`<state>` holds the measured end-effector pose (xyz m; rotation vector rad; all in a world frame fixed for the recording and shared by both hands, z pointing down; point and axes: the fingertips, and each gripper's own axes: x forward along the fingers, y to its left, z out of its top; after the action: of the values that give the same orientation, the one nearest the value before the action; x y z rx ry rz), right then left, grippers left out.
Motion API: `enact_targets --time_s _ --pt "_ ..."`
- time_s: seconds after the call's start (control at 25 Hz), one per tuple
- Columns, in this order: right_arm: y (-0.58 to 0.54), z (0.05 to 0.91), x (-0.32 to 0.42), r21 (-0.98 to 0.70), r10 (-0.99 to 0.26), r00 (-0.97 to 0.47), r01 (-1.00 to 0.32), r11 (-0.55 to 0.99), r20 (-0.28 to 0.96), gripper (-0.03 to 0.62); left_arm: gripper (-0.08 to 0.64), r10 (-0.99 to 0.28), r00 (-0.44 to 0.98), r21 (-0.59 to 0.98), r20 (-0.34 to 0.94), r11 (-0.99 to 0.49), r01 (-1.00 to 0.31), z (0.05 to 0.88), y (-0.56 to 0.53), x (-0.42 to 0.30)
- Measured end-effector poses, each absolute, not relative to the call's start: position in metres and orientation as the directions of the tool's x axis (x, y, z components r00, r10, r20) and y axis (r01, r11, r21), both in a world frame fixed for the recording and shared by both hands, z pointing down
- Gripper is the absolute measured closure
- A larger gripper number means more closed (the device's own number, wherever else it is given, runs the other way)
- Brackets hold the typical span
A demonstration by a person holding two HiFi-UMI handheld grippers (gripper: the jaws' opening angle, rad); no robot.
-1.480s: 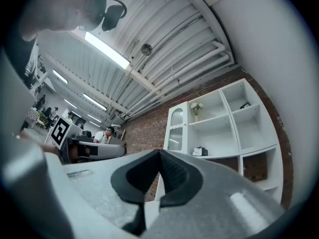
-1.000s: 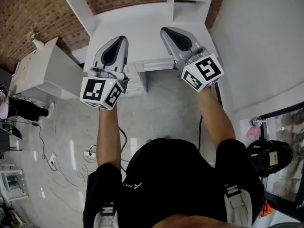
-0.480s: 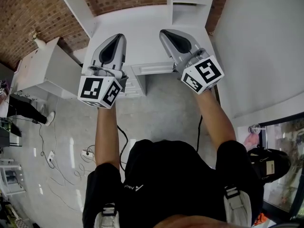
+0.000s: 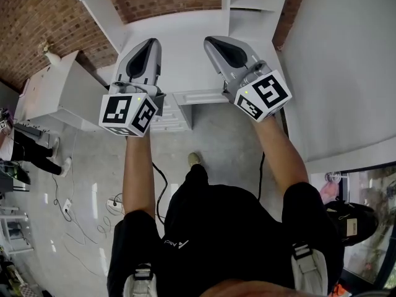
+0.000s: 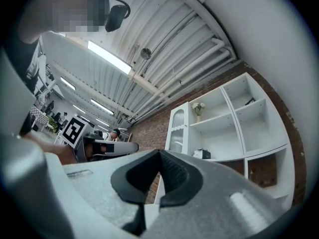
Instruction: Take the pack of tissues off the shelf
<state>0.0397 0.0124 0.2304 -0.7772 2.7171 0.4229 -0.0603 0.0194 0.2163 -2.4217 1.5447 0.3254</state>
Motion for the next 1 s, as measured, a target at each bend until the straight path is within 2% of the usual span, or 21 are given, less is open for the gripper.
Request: enact_targets --time_s 0.32,0.48,0.76,1.0 --pt "-0.062 0.224 -0.002 0.236 -0.468 -0.82 -0.552 0.8 -0.329 0.592 0.558 -0.852 0.395 -0.091 -0.344 -0.388 -0.917 0.207 -0.063 -0.103" --pt "-0.107 0.224 -0.031 0.246 -0.475 -0.819 -0.556 0.794 -0.322 0.591 0.528 -0.858 0.375 -0.094 -0.351 -0.366 -0.926 0.2 -0.114 -0.135" --pt "-0.181 0.223 -0.071 0.256 -0.495 -0.808 -0.576 0.776 -0.318 0.591 0.409 -0.849 0.389 -0.124 -0.357 -0.37 -0.921 0.178 -0.201 -0.17" --pt "-0.232 0.223 -0.094 0.249 -0.518 -0.799 -0.592 0.766 -0.306 0.591 0.254 -0.86 0.386 -0.131 -0.332 -0.364 -0.922 0.157 -0.27 -0.186"
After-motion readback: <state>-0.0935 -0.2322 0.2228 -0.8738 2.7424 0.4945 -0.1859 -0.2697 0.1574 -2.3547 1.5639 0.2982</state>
